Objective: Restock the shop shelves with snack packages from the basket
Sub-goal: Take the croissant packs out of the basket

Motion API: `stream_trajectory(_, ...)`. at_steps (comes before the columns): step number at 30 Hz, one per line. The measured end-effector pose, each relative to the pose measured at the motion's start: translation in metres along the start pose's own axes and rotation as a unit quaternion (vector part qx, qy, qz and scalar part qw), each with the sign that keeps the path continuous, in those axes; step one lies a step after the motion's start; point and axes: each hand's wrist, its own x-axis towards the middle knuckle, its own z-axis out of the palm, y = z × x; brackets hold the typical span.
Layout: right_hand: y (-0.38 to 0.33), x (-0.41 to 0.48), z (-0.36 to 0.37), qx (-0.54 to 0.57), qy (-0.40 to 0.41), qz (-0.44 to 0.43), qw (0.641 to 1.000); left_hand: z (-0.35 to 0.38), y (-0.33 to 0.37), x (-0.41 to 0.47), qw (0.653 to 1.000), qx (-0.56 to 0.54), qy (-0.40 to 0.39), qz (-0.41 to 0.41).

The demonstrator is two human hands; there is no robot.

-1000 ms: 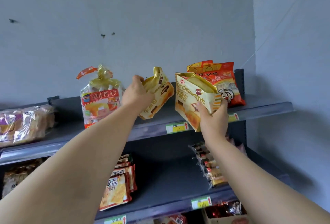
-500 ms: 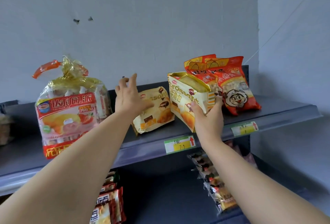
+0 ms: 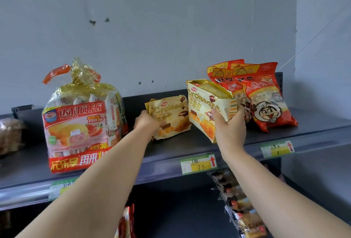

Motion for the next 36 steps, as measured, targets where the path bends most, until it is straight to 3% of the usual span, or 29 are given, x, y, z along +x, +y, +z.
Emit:
stream_trajectory(7, 0.021, 0.028, -0.009, 0.093, -0.134, 0.085, 0.983, 0.024, 0.013, 0.054, 0.997, -0.068, 0.003, -0.036)
stream_trajectory(11, 0.027, 0.047, 0.000, 0.047, -0.211, 0.094, 0.972, 0.044, 0.019, 0.079, 0.994, -0.095, -0.002, -0.055)
stream_trajectory(15, 0.029, 0.066, 0.017, -0.055, -0.237, 0.103, 0.964, 0.054, 0.019, 0.088, 0.984, -0.163, -0.002, -0.072)
stream_trajectory(17, 0.027, 0.075, 0.027, -0.191, -0.193, 0.066, 0.960, 0.051, 0.017, 0.086, 0.973, -0.218, 0.017, -0.069)
stream_trajectory(19, 0.022, 0.079, 0.036, -0.326, -0.150, 0.025, 0.933, 0.047, 0.014, 0.085, 0.967, -0.240, 0.044, -0.070)
stream_trajectory(21, 0.016, 0.080, 0.047, -0.365, -0.148, 0.019, 0.919, 0.036, 0.016, 0.067, 0.966, -0.245, 0.003, -0.084)
stream_trajectory(23, 0.013, 0.080, 0.058, -0.373, -0.155, 0.016, 0.915, 0.028, 0.020, 0.049, 0.958, -0.254, -0.099, -0.088)
stream_trajectory(26, 0.009, 0.076, 0.066, -0.373, -0.162, 0.012, 0.913, 0.027, 0.015, 0.040, 0.969, -0.185, -0.159, -0.035)
stream_trajectory(31, 0.014, 0.061, 0.073, -0.369, -0.228, 0.053, 0.900, 0.040, 0.017, 0.038, 0.992, -0.086, -0.085, -0.021)
stream_trajectory(36, 0.010, 0.039, 0.057, -0.422, -0.230, -0.018, 0.877, 0.039, 0.024, 0.013, 0.998, 0.011, 0.019, 0.051)
